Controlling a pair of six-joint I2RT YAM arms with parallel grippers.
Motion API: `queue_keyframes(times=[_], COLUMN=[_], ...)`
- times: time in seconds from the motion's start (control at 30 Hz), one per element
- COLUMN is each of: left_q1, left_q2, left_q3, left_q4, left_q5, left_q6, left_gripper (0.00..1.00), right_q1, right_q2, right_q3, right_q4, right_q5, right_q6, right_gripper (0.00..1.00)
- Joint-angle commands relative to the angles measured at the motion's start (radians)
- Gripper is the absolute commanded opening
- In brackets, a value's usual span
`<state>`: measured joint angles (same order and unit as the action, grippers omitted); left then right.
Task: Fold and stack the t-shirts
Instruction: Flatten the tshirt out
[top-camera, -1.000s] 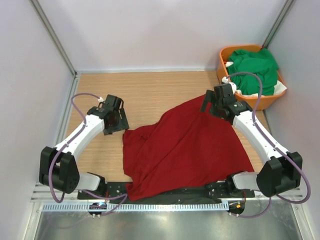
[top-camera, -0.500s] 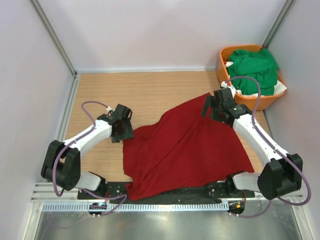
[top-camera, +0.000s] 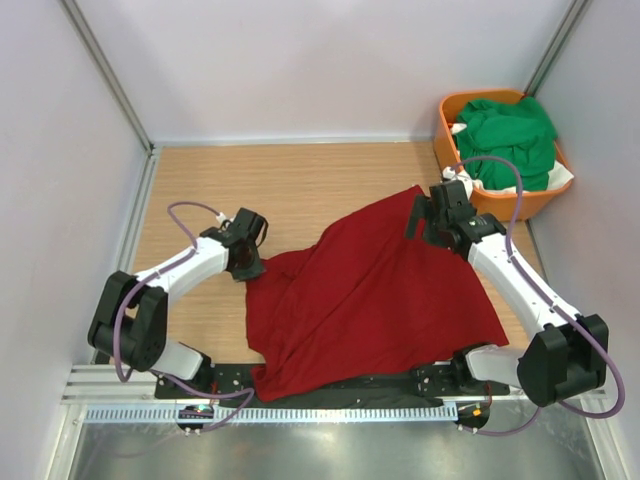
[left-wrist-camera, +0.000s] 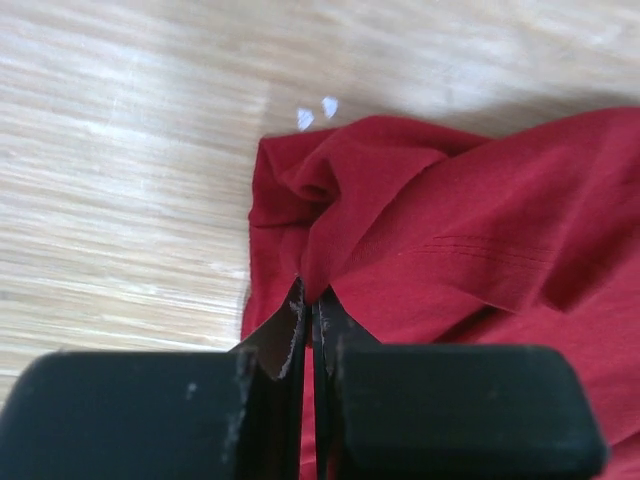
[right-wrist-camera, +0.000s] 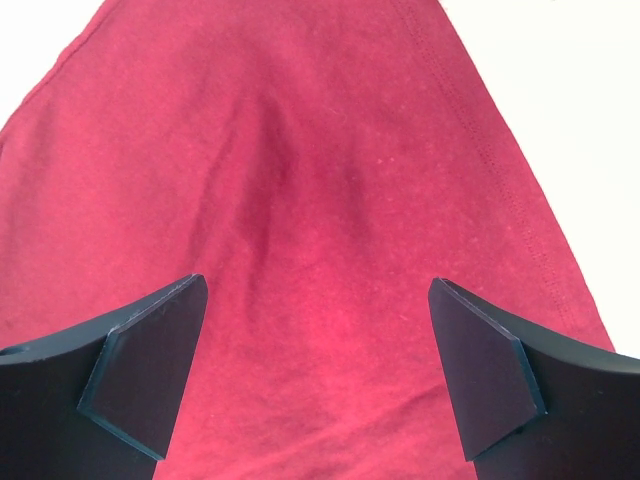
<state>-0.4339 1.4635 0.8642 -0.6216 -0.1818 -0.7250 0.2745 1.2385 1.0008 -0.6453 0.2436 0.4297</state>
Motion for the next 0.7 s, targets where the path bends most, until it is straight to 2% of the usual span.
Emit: queue_keyframes(times=[0.0,0.07,0.1,0.17,0.2,0.27,0.3,0.33,0.37,0.4,0.43,0.5,0.53,0.6,0.63,0.67], left_q1=[-0.002,0.020,0.035,0.085,0.145,0.213,0.272,0.296,0.313,0.349,0.360,0.368,0.360,0.340,0.321,0.314], left_q2=[-0.038,-0.016,0.003,0.059,0.128,0.226,0.342,0.406,0.473,0.642,0.725,0.927,0.948,0.901,0.776,0.715], left_q3=[0.129,0.211,0.301,0.389,0.498,0.609,0.665,0.802,0.878,1.073,1.184,1.422,1.526,1.448,1.373,1.187], left_q4=[-0.053,-0.105,-0.145,-0.165,-0.177,-0.197,-0.202,-0.219,-0.239,-0.266,-0.396,-0.559,-0.643,-0.589,-0.533,-0.412], left_q5=[-0.045,-0.097,-0.107,-0.090,-0.078,-0.033,-0.010,0.001,0.030,0.062,0.086,0.116,0.099,0.046,0.041,0.038], left_q6=[0.004,0.013,0.018,0.030,0.038,0.039,0.044,0.050,0.055,0.067,0.075,0.088,0.094,0.107,0.108,0.102], left_gripper=[0.00,0.00,0.00,0.00,0.00,0.00,0.02,0.18,0.36,0.75,0.82,0.84,0.84,0.85,0.85,0.85], right_q1=[-0.008,-0.008,-0.008,-0.008,-0.008,-0.008,-0.008,-0.009,-0.008,-0.008,-0.008,-0.006,-0.008,-0.008,-0.009,-0.006], right_q2=[-0.024,-0.013,-0.007,0.024,0.035,0.065,0.094,0.104,0.111,0.127,0.131,0.138,0.134,0.122,0.121,0.121], right_q3=[-0.001,-0.001,0.001,0.007,0.018,0.035,0.051,0.059,0.070,0.074,0.082,0.096,0.099,0.088,0.084,0.076], right_q4=[0.010,0.021,0.025,0.042,0.047,0.053,0.056,0.059,0.064,0.067,0.064,0.055,0.052,0.058,0.061,0.064], right_q5=[0.022,0.019,0.016,0.007,-0.004,-0.018,-0.036,-0.041,-0.050,-0.069,-0.076,-0.087,-0.084,-0.073,-0.075,-0.076], right_q6=[-0.025,-0.023,-0.023,-0.020,-0.016,-0.011,-0.008,-0.005,-0.002,0.001,0.001,0.003,0.001,-0.002,-0.002,-0.002], right_gripper=[1.00,1.00,1.00,1.00,1.00,1.00,1.00,1.00,1.00,1.00,1.00,1.00,1.00,1.00,1.00,1.00])
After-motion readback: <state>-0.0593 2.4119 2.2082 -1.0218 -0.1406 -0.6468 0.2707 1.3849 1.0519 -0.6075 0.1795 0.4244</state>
